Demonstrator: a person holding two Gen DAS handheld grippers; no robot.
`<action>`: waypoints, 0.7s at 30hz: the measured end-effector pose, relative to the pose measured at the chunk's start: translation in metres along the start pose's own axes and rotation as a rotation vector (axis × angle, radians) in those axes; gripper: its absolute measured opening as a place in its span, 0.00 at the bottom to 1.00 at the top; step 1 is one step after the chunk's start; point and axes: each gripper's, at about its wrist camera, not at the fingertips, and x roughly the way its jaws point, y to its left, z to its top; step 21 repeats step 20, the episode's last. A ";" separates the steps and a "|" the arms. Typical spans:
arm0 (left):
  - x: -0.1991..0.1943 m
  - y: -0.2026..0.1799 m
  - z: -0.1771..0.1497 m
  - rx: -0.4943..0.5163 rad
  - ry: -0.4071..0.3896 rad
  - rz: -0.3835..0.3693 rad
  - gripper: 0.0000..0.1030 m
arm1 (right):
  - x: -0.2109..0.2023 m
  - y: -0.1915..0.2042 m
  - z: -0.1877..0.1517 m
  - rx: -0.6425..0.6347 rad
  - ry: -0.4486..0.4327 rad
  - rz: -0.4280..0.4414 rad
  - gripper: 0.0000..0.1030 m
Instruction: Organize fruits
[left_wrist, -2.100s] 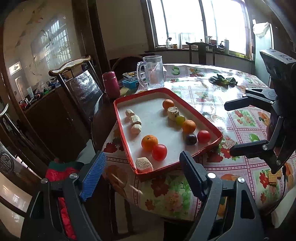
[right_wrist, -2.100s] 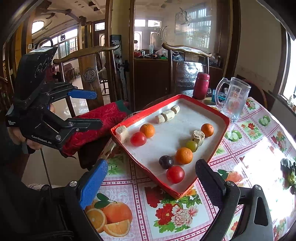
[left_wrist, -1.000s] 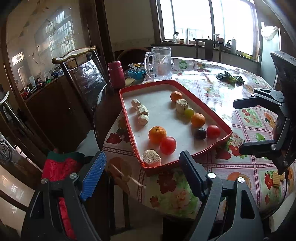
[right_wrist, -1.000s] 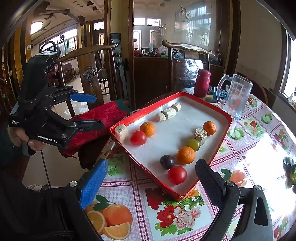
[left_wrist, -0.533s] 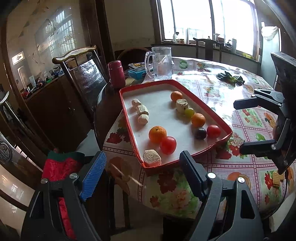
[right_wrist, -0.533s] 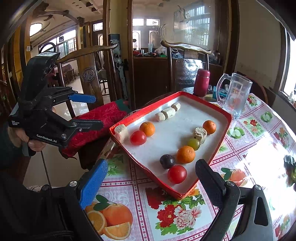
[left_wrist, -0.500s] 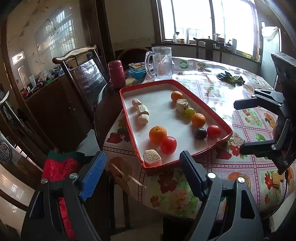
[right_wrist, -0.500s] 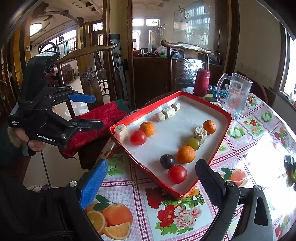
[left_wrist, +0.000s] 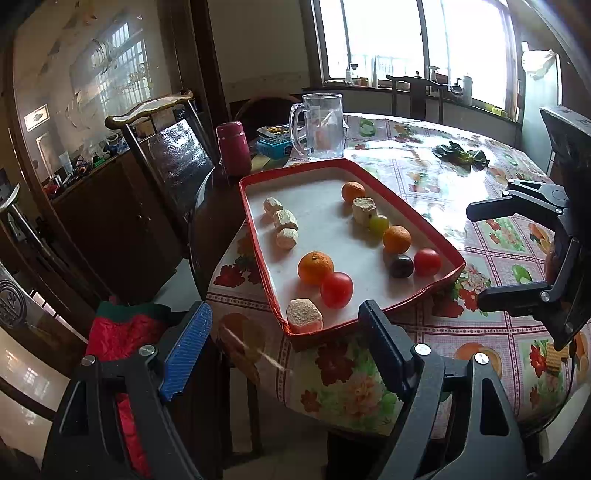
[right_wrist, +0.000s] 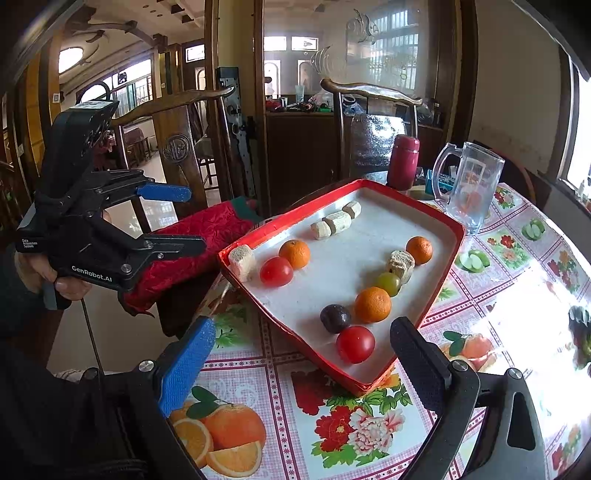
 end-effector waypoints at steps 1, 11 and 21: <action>0.000 0.000 0.000 0.002 0.000 -0.001 0.80 | 0.000 0.000 0.000 0.001 0.001 0.000 0.94; 0.000 -0.001 0.000 0.001 0.007 0.008 0.80 | 0.001 0.003 0.004 -0.006 -0.003 0.003 0.94; 0.000 -0.011 0.003 0.028 0.004 0.001 0.80 | -0.002 0.000 -0.005 0.014 0.001 -0.015 0.94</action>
